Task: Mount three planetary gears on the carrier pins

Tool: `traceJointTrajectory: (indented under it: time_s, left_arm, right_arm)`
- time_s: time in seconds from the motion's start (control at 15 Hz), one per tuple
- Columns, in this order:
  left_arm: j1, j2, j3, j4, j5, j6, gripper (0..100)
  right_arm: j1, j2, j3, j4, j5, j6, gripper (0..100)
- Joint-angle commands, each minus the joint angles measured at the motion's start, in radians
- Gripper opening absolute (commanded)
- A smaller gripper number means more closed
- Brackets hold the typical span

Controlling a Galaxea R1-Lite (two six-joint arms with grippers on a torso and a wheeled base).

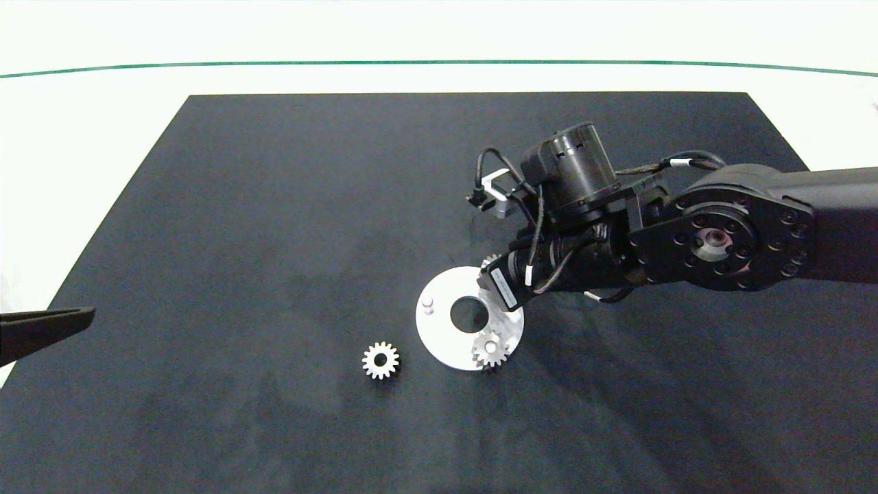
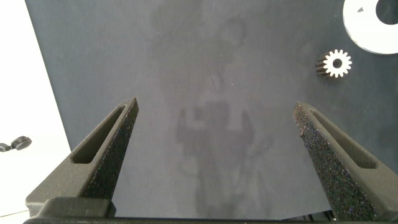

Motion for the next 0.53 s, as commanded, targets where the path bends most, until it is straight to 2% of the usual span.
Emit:
traceJointTrajectory:
  time_s: [0.07,0.53]
  left_arm:
    - [0.0,0.0,0.0,0.004,0.0,0.001,100]
    - [0.0,0.0,0.0,0.004,0.0,0.001,100]
  right_arm:
    - [-0.001,0.0,0.005,0.002,-0.001,-0.001,100]
    - [-0.001,-0.012,0.015,0.002,-0.001,-0.002,100]
